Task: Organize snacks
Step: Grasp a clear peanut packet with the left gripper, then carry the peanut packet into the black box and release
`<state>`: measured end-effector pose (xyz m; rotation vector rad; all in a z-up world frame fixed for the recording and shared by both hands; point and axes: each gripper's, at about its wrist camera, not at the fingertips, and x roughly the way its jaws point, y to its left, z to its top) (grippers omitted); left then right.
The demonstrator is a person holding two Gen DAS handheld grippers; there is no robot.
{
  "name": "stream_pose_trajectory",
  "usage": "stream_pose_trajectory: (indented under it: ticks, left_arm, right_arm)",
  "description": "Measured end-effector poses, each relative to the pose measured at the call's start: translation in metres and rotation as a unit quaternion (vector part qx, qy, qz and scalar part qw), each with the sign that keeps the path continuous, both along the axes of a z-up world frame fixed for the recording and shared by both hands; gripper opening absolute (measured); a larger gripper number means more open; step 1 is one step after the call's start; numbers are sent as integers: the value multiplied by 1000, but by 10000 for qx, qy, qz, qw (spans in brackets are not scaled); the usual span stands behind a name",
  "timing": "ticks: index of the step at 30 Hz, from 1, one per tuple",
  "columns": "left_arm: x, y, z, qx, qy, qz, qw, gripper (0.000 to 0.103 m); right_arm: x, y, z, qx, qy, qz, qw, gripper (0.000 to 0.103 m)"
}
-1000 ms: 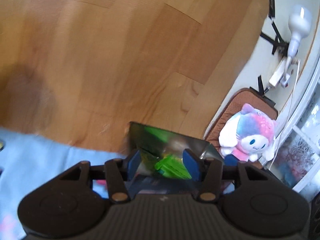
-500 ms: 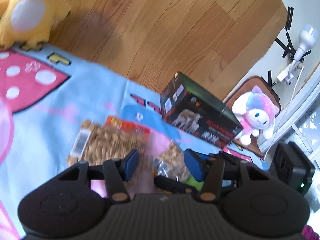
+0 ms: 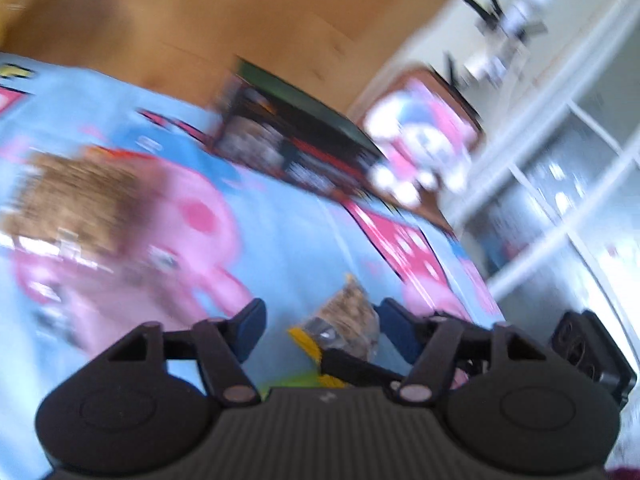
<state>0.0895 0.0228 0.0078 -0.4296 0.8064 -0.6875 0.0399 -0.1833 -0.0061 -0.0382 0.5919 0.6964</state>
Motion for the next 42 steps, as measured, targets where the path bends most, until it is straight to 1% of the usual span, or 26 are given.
stream_pose_trajectory:
  ticks: [1,3,4,5,6,7,8,10,12,16,19,22,25,28,30,33,37,38,39,40,41,42]
  left_arm:
    - [-1,-10,-1,26,-11,-183,9998,82]
    - [-5,-26,-5,74,18,-428,9991,82]
    - [-5,-33,-8,78,100,-515,9986,73]
    - [-6,-39,-11,97,175,-567,9982,70]
    - [-8,-43,-12,219,135,-490,9985,59]
    - [-9,-45,-11,379,54,-412,9984,52]
    - [-9,-44,-11,365,78,-419,9984,50]
    - [-7,-37,-10,204,205,-334,9990,42]
    - [-7,-32,-6,168,199,-256,9993,39]
    - [2,-31,15,233,-56,-120,9996,38]
    - [14,-28,36,173,-295,-68,9994,37]
    - [35,-31,60,200,-601,-35,9980,37]
    - [63,-37,80,272,-927,-5,9953,37]
    - [102,-49,91,299,-1050,30,9940,37]
    - [129,-60,92,395,-1090,66,9932,37]
    - [163,-78,85,552,-1095,112,9924,37]
    - [193,-96,72,691,-1059,256,9916,37]
    - [198,-99,69,750,-1007,354,9915,36]
    - [201,-100,65,835,-920,458,9912,36]
    - [203,-100,61,926,-849,566,9905,40]
    - [202,-96,58,938,-827,580,9904,43]
    - [198,-93,58,933,-832,581,9904,46]
  right_arm:
    - [-3,-3,0,57,-17,81,9999,61]
    - [-9,-8,1,116,-117,277,9995,62]
    - [-11,-8,1,82,-191,274,9994,62]
    - [-13,-8,0,35,-257,233,9994,62]
    - [-13,-8,0,-19,-303,147,9994,62]
    - [-14,-10,0,-16,-316,86,9995,62]
    - [-14,-13,0,31,-290,48,9996,62]
    - [-14,-17,1,168,-280,-3,9995,62]
    - [-13,-14,3,208,-389,-41,9990,62]
    - [-13,-8,13,299,-715,-173,9968,60]
    - [0,-5,25,391,-1021,-255,9937,59]
    - [22,-1,37,423,-1355,-333,9893,59]
    - [52,2,48,446,-1676,-469,9837,58]
    - [87,7,49,345,-1942,-652,9782,58]
    - [112,8,44,252,-2018,-776,9760,57]
    - [149,4,34,235,-1890,-951,9771,57]
    - [178,5,20,133,-1782,-1194,9766,58]
    - [182,6,17,64,-1812,-1262,9753,60]
    - [184,8,14,-62,-1860,-1382,9728,66]
    - [185,10,12,-202,-1895,-1541,9695,69]
    - [185,8,11,-243,-1887,-1570,9691,74]
    - [182,5,12,-171,-1839,-1511,9711,73]
